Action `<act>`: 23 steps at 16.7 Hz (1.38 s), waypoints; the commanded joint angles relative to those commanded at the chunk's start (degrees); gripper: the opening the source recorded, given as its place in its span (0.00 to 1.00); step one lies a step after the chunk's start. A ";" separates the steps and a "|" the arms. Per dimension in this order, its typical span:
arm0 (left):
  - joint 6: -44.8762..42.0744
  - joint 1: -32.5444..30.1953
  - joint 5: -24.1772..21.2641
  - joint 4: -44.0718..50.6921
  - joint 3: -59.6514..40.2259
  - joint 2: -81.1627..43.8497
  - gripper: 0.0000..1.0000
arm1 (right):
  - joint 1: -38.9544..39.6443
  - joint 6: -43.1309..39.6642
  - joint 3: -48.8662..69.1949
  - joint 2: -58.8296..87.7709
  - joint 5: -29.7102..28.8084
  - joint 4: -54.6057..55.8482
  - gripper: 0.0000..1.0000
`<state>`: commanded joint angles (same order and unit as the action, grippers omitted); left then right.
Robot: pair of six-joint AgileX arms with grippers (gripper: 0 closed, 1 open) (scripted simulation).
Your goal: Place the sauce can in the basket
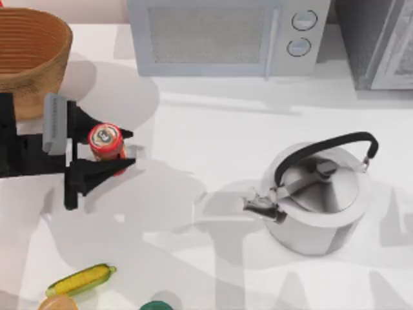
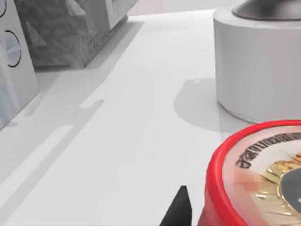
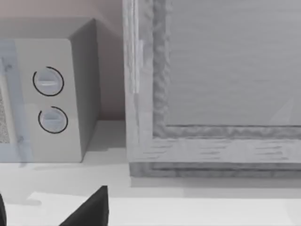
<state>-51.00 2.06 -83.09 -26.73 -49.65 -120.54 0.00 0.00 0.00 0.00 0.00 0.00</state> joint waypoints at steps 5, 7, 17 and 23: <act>8.15 5.13 0.78 7.91 -14.67 6.56 0.00 | 0.00 0.00 0.00 0.00 0.00 0.00 1.00; 12.10 9.00 1.85 11.74 -20.68 7.71 0.00 | 0.00 0.00 0.00 0.00 0.00 0.00 1.00; 25.87 26.42 8.01 25.27 -38.83 5.45 0.00 | 0.00 0.00 0.00 0.00 0.00 0.00 1.00; 26.36 25.84 8.46 24.19 -38.75 5.26 0.00 | 0.00 0.00 0.00 0.00 0.00 0.00 1.00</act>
<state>-24.64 27.90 -74.62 -2.54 -88.39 -115.28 0.00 0.00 0.00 0.00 0.00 0.00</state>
